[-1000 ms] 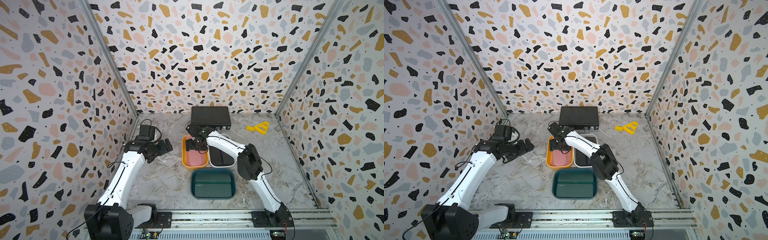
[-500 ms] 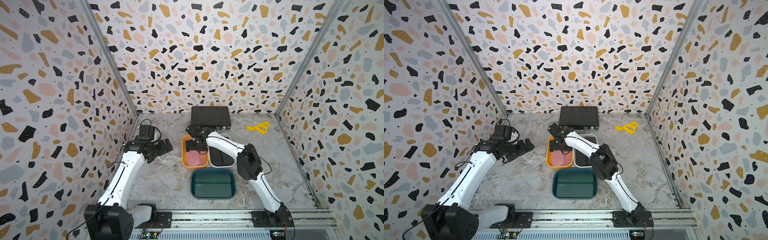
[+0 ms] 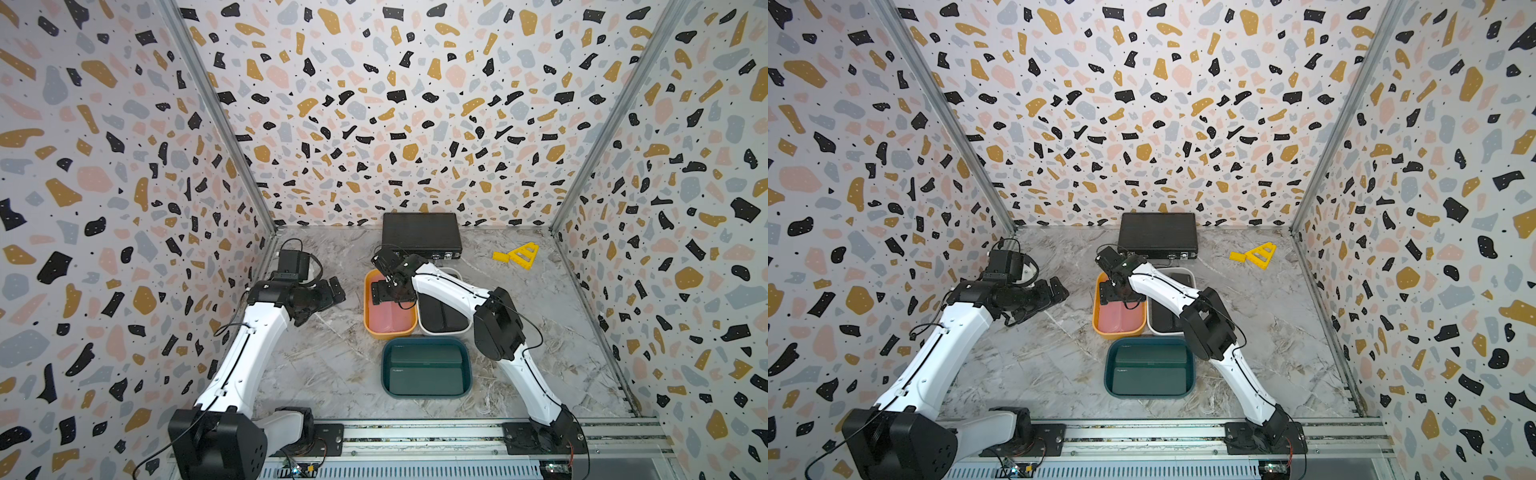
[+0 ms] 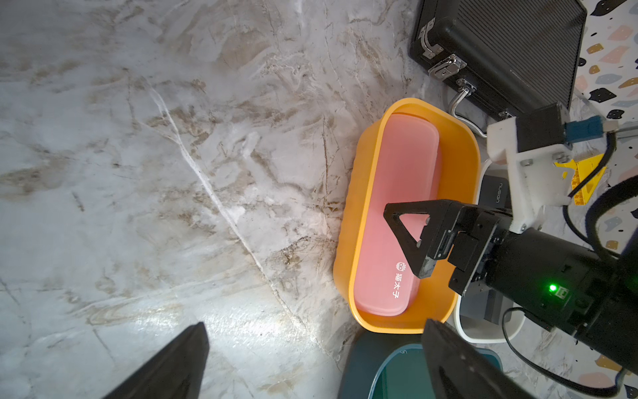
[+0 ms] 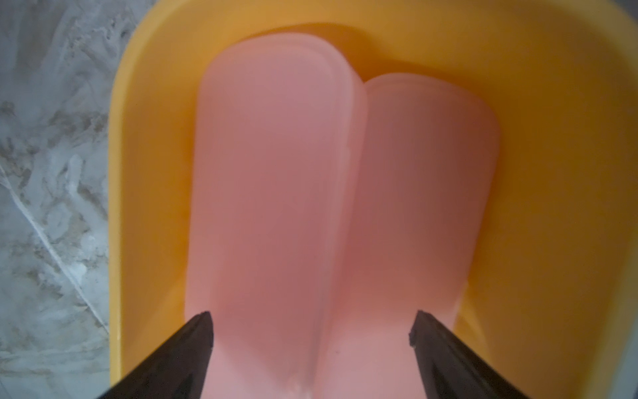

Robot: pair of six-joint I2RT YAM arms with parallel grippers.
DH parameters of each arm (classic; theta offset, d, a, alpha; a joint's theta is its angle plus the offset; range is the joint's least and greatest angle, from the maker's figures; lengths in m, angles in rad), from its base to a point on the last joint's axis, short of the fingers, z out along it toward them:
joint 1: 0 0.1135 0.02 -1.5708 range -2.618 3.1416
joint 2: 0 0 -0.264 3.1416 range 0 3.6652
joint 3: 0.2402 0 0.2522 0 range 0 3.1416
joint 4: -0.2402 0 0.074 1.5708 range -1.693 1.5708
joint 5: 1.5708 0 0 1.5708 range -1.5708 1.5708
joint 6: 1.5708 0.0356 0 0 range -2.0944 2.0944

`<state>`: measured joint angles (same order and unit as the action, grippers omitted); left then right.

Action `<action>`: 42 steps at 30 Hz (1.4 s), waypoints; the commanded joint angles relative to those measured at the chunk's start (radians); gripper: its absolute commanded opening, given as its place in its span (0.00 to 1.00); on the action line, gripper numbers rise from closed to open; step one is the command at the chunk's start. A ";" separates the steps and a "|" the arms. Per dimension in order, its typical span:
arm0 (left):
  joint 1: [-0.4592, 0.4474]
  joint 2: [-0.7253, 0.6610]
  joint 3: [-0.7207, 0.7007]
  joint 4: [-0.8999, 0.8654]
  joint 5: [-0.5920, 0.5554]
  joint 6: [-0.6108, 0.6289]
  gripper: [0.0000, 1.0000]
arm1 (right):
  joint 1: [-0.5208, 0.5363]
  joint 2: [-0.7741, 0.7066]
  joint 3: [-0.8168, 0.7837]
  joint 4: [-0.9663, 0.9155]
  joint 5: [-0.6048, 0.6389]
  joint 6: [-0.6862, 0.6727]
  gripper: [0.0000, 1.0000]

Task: Place the pencil cases by color into the storage box
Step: Place the pencil case at the storage box, then reset both arms

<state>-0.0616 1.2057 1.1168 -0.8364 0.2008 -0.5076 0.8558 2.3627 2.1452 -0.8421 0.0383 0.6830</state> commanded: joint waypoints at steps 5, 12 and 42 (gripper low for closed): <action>0.006 -0.092 -0.031 0.154 -0.004 0.025 1.00 | 0.004 -0.221 -0.079 -0.052 0.123 -0.135 0.96; 0.006 -0.202 -0.053 0.313 -0.105 0.014 1.00 | -0.021 -0.498 -0.331 -0.010 0.341 -0.313 0.99; 0.009 -0.264 -0.815 1.399 -0.656 0.325 1.00 | -0.755 -1.197 -1.629 0.966 0.392 -0.602 0.99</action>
<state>-0.0593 0.8692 0.3435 0.3393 -0.4290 -0.1558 0.1127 1.1458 0.5568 -0.0490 0.4114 0.0364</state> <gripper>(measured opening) 0.999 0.994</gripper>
